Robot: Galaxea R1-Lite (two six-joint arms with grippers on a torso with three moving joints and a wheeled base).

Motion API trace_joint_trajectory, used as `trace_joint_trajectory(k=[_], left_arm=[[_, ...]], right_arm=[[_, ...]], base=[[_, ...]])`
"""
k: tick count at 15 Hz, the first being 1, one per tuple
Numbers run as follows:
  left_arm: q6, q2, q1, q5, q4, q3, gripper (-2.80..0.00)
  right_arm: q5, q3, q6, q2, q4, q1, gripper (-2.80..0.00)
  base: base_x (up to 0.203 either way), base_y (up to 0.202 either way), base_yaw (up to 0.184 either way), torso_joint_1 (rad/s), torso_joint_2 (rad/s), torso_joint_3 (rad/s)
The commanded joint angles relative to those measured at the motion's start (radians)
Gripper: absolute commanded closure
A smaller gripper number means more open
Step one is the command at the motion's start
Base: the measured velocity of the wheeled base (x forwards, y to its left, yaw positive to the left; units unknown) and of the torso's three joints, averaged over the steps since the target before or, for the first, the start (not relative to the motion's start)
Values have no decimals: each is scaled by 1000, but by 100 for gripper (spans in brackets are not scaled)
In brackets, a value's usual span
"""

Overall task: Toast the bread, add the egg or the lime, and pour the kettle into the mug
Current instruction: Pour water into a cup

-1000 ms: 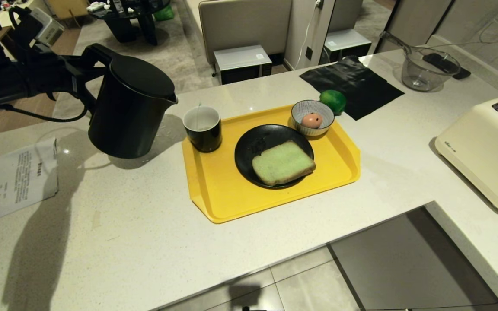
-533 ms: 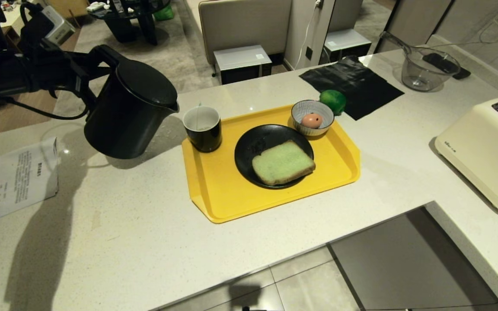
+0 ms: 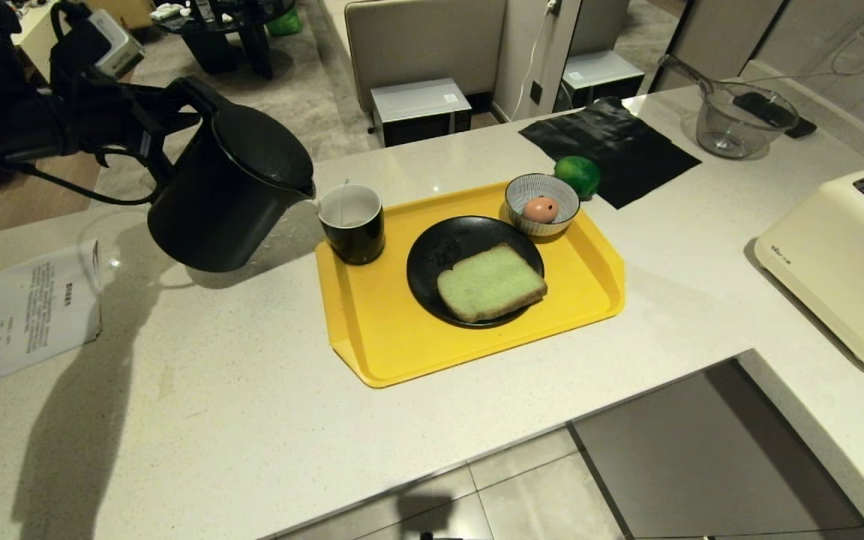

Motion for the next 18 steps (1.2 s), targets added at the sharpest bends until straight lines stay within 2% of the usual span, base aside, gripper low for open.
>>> trace_joint_trajectory(k=[1,7,9,14,18], left_arm=[[15,-9,-1,2,10,-1,0],[26,-44,-2,39,42,-3,0],[50,-49,0,50,60,-4,0],[155,-53,-3,75,108,-14,0],[177,-50,-18,92,107,-14,0]], right_arm=[[-1,20,1,2,-1,0,0],[0,18,0,2,-1,0,0],[-1,20,0,2,-1,0,0],[-1,19,0,2,-1,0,0],[-1,20,0,2,-1,0,0]], base=[[0,0,0,0,0,0],[0,0,0,0,0,0],[0,0,0,0,0,0],[0,0,0,0,0,0],[0,0,0,0,0,0]])
